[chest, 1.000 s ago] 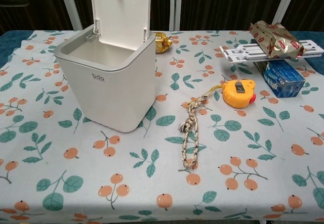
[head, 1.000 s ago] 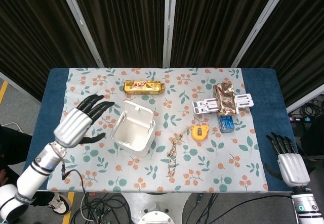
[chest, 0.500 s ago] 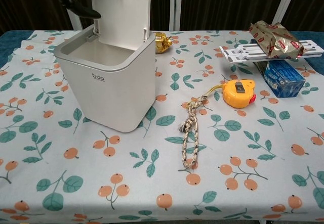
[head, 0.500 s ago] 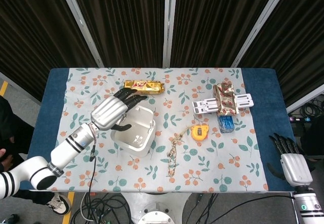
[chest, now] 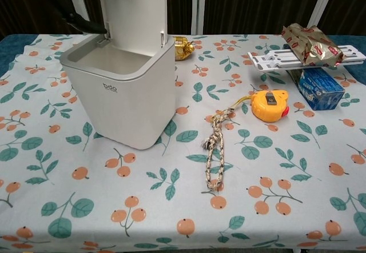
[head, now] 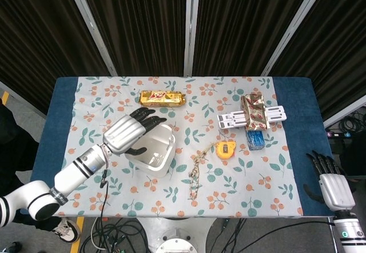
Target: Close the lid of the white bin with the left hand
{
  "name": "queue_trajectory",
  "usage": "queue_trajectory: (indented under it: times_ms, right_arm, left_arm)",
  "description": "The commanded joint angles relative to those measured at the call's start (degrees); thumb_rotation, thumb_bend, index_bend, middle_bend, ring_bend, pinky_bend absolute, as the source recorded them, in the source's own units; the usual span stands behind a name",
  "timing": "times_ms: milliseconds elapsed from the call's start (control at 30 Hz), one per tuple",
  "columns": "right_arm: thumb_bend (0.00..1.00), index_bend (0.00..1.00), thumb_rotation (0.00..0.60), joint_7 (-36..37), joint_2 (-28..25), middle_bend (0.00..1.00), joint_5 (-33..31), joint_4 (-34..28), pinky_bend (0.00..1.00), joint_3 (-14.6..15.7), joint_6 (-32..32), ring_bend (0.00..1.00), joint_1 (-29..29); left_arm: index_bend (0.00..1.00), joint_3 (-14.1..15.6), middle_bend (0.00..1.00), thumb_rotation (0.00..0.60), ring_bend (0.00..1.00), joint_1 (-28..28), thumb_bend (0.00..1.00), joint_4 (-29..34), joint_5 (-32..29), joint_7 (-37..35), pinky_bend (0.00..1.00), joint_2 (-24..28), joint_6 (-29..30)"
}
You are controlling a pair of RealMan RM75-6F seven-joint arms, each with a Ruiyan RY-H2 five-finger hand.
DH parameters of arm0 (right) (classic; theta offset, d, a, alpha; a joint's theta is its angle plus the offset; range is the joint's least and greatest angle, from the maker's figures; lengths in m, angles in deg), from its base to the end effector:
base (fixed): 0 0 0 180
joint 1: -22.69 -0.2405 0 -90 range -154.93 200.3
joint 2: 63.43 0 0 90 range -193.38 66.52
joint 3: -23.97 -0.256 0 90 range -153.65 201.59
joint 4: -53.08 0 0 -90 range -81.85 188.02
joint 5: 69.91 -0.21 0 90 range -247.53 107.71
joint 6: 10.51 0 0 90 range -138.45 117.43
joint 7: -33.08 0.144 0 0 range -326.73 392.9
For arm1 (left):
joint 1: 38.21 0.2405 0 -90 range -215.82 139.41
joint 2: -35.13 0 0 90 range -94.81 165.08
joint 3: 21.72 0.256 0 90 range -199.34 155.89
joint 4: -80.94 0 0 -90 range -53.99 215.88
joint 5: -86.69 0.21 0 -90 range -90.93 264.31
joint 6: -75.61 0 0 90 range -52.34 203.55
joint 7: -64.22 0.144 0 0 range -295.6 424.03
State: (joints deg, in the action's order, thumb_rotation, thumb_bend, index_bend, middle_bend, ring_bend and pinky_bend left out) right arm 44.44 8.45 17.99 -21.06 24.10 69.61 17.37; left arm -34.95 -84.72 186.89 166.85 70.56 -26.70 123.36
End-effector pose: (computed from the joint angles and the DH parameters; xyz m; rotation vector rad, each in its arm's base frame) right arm -0.3642 -0.1758 0.1281 1.4568 -1.0032 0.8399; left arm -0.0779 0.3304 0.0935 -2.1475 -0.7192 -1.0951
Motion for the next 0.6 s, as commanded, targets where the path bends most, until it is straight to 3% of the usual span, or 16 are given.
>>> queue_trajectory:
  times_ms: [33, 367, 600]
  right_arm:
    - [0.24, 0.00, 0.600, 0.01, 0.05, 0.00, 0.03, 0.02, 0.00, 0.02, -0.02, 0.00, 0.00]
    - [0.24, 0.00, 0.600, -0.38, 0.53, 0.00, 0.34, 0.07, 0.00, 0.21, -0.55, 0.00, -0.33]
    - [0.24, 0.00, 0.600, -0.89, 0.49, 0.00, 0.41, -0.33, 0.00, 0.19, -0.46, 0.00, -0.38]
  left_arm:
    - [0.09, 0.98, 0.17, 0.600, 0.07, 0.16, 0.24, 3.06, -0.52, -0.22, 0.11, 2.74, -1.04]
    - [0.09, 4.72, 0.18, 0.600, 0.07, 3.60, 0.24, 9.16, 2.95, 0.55, 0.11, 6.64, 2.15]
    - [0.09, 7.37, 0.20, 0.600, 0.07, 5.90, 0.24, 10.21, 5.46, 0.72, 0.11, 6.40, 4.33]
